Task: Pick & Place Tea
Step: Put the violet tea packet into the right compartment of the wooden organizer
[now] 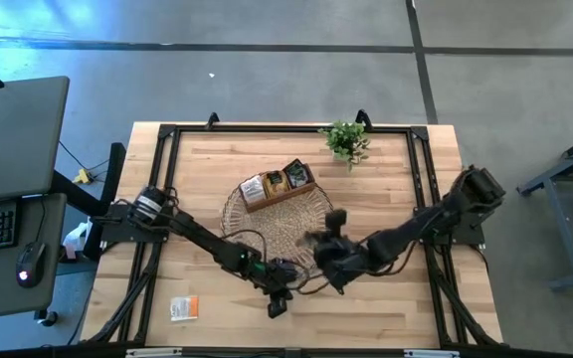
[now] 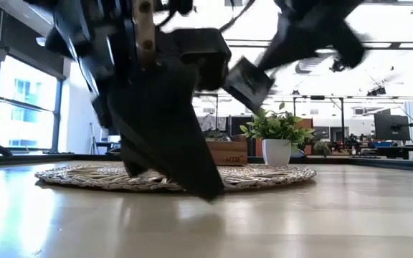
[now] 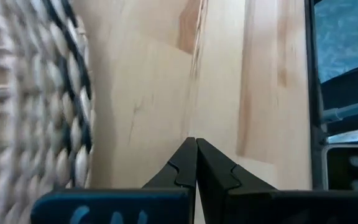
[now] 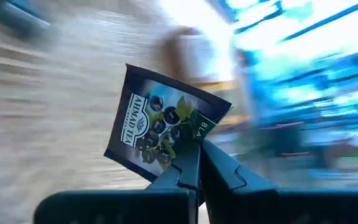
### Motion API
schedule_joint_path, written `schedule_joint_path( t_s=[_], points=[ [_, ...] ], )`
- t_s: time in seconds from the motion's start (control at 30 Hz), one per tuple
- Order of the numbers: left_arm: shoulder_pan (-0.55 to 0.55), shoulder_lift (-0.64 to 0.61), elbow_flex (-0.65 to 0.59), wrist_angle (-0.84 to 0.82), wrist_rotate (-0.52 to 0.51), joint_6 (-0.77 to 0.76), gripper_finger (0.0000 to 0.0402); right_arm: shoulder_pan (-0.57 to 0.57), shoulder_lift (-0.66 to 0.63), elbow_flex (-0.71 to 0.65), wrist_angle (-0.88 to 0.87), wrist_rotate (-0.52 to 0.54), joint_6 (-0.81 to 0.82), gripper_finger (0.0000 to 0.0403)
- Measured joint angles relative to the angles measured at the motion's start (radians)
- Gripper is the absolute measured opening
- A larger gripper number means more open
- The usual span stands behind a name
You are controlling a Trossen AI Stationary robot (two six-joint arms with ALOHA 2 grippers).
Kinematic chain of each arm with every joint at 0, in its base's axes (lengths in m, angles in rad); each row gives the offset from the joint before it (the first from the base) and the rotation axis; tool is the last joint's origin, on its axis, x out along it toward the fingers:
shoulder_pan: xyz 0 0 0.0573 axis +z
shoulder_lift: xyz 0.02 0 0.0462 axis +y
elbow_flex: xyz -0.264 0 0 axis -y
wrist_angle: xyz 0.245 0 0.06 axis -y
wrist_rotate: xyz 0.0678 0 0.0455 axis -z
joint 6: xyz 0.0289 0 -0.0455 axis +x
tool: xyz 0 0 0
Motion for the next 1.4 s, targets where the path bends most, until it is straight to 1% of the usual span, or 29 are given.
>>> schedule_joint_path(
  t_s=[0.07, 0.1, 0.13, 0.23, 0.27, 0.4, 0.5, 0.6, 0.67, 0.83, 0.9, 0.97, 1.03, 1.1, 1.27, 1.4],
  points=[
    [0.000, -0.042, 0.000, -0.051, -0.003, 0.003, 0.0000, -0.032, 0.000, 0.000, 0.056, 0.166, -0.208, 0.0004],
    [0.000, -0.064, 0.001, -0.081, -0.016, 0.004, 0.0000, -0.055, -0.001, 0.001, 0.080, 0.205, -0.300, 0.0004],
    [0.000, -0.087, 0.002, -0.124, -0.034, 0.007, 0.0000, -0.082, -0.001, 0.001, 0.098, 0.207, -0.380, 0.0003],
    [0.000, -0.186, -0.002, -0.300, -0.127, 0.029, 0.0000, -0.174, -0.001, 0.001, 0.110, 0.093, -0.526, 0.0002],
    [0.000, -0.219, 0.001, -0.337, -0.164, 0.033, 0.0000, -0.205, -0.001, 0.001, 0.108, 0.078, -0.548, 0.0002],
    [-0.001, -0.365, 0.000, -0.580, -0.347, 0.033, 0.0000, -0.326, -0.001, 0.001, 0.120, 0.117, -0.646, 0.0001],
    [0.000, -0.453, 0.000, -0.750, -0.481, -0.004, 0.0000, -0.408, -0.001, 0.001, 0.168, 0.142, -0.741, 0.0001],
    [0.000, -0.539, 0.001, -0.908, -0.600, -0.068, 0.0000, -0.474, 0.001, 0.001, 0.201, 0.070, -0.805, 0.0001],
    [0.000, -0.585, 0.000, -1.028, -0.655, -0.127, 0.0000, -0.508, 0.016, 0.001, 0.228, 0.029, -0.865, 0.0001],
    [0.000, -0.671, -0.001, -1.264, -0.729, -0.294, 0.0000, -0.549, 0.076, 0.001, 0.287, -0.044, -0.985, 0.0001],
    [0.000, -0.694, 0.000, -1.337, -0.746, -0.355, 0.0000, -0.547, 0.095, 0.001, 0.287, -0.037, -1.030, 0.0001],
    [0.000, -0.710, -0.001, -1.404, -0.756, -0.406, 0.0000, -0.542, 0.105, 0.001, 0.290, -0.023, -1.034, 0.0001],
    [0.000, -0.714, 0.000, -1.442, -0.776, -0.442, 0.0000, -0.540, 0.107, 0.001, 0.291, -0.040, -1.015, 0.0001],
    [0.000, -0.718, -0.002, -1.479, -0.783, -0.472, 0.0000, -0.539, 0.107, 0.001, 0.299, -0.095, -0.998, 0.0001],
    [0.000, -0.720, -0.001, -1.486, -0.798, -0.491, 0.0000, -0.538, 0.111, 0.001, 0.366, -0.183, -1.001, 0.0001],
    [0.000, -0.721, -0.001, -1.485, -0.792, -0.494, 0.0000, -0.545, 0.113, 0.001, 0.387, -0.196, -1.039, 0.0001]
  ],
)
